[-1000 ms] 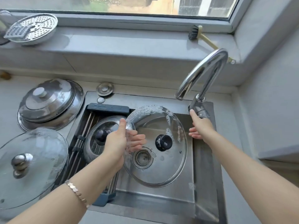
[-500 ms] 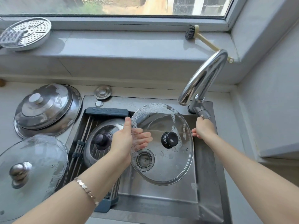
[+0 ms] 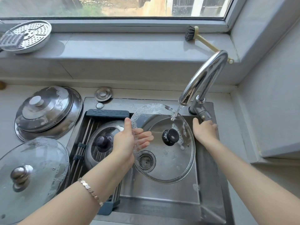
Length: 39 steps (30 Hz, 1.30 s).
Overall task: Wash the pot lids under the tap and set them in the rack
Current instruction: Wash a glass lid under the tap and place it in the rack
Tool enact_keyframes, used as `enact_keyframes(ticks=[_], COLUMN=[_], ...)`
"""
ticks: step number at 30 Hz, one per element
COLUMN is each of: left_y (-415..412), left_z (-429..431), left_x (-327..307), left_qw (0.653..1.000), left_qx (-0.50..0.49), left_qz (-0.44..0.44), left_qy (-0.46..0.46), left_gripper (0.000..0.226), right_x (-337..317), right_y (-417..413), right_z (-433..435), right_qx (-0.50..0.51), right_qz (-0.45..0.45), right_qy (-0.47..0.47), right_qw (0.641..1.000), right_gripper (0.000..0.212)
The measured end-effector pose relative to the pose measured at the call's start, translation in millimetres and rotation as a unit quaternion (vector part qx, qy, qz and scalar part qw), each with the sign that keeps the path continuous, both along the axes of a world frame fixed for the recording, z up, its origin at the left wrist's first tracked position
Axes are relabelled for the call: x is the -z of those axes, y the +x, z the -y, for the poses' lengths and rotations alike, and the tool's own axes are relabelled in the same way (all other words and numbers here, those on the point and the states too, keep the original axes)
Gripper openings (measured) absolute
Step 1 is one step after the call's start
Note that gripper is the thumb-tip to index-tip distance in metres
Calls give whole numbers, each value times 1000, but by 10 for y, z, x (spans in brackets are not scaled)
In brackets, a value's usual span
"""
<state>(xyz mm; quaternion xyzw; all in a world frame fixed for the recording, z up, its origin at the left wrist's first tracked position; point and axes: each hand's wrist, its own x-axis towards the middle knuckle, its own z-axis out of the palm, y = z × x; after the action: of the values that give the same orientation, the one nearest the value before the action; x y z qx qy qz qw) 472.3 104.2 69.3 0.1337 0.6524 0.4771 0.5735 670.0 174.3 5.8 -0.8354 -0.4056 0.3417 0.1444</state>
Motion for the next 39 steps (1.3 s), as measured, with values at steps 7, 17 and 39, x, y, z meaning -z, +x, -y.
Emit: enact_keyframes(ticks=[7, 17, 39], left_y=[-76, -266, 141], left_z=[9, 107, 338], left_x=[-16, -87, -35], left_qw=[999, 999, 997], left_qx=[-43, -34, -8], left_qz=[20, -11, -79], left_qy=[-1, 4, -10], left_gripper=[52, 49, 52], right_x=[-459, -507, -551], right_y=[-508, -472, -1025], right_z=[594, 570, 641], right_qx=[-233, -176, -454], right_qz=[-199, -509, 60], right_qy=[140, -8, 123], right_qw=[941, 843, 880], right_gripper=[16, 23, 73])
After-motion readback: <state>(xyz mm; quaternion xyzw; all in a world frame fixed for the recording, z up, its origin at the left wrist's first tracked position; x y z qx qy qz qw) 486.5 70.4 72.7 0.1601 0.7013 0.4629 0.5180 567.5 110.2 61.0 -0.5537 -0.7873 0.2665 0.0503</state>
